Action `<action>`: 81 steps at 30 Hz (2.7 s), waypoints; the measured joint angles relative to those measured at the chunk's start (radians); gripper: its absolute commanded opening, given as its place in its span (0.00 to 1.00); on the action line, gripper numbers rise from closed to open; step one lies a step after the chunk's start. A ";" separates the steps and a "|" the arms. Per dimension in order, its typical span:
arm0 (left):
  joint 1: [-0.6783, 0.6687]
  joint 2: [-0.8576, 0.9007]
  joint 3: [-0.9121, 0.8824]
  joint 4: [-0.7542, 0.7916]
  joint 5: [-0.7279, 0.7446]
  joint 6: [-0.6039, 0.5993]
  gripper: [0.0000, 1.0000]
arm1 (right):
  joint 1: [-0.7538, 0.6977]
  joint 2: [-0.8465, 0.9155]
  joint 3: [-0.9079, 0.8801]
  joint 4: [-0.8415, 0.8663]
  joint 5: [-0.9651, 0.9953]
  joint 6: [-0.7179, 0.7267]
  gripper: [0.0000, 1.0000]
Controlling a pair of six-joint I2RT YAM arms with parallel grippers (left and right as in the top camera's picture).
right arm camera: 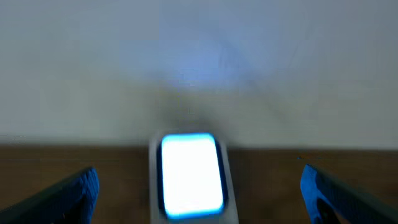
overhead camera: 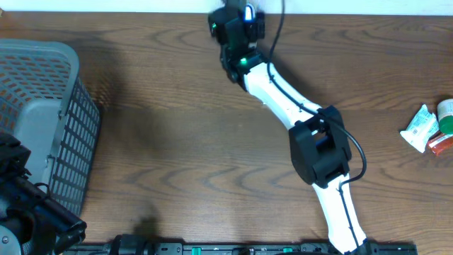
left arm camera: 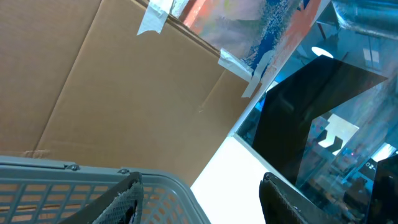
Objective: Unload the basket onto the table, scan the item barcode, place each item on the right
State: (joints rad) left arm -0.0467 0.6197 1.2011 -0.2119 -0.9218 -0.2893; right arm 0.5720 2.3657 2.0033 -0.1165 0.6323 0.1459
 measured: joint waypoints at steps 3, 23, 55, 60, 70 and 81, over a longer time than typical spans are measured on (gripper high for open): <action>0.000 0.000 0.000 0.000 0.000 0.000 0.61 | 0.040 -0.008 -0.004 -0.231 0.014 0.045 0.99; 0.000 0.000 0.000 0.000 0.000 0.000 0.61 | -0.072 -0.067 -0.008 -0.960 -0.216 0.589 0.66; 0.000 0.000 0.000 0.000 0.000 0.000 0.61 | -0.072 -0.003 -0.044 -0.825 -0.418 0.607 0.17; 0.000 0.000 0.000 0.000 0.000 0.000 0.61 | -0.075 -0.014 -0.131 -0.830 -0.423 0.602 0.06; 0.000 0.000 0.000 0.000 0.000 0.000 0.61 | -0.187 -0.035 -0.154 -0.979 -0.233 0.643 0.35; 0.000 0.000 0.000 0.000 0.000 0.000 0.61 | -0.223 -0.282 -0.135 -0.944 -0.402 0.594 0.99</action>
State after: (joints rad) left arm -0.0467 0.6197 1.2011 -0.2115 -0.9218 -0.2893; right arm 0.3489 2.0834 1.8679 -1.0607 0.2302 0.7399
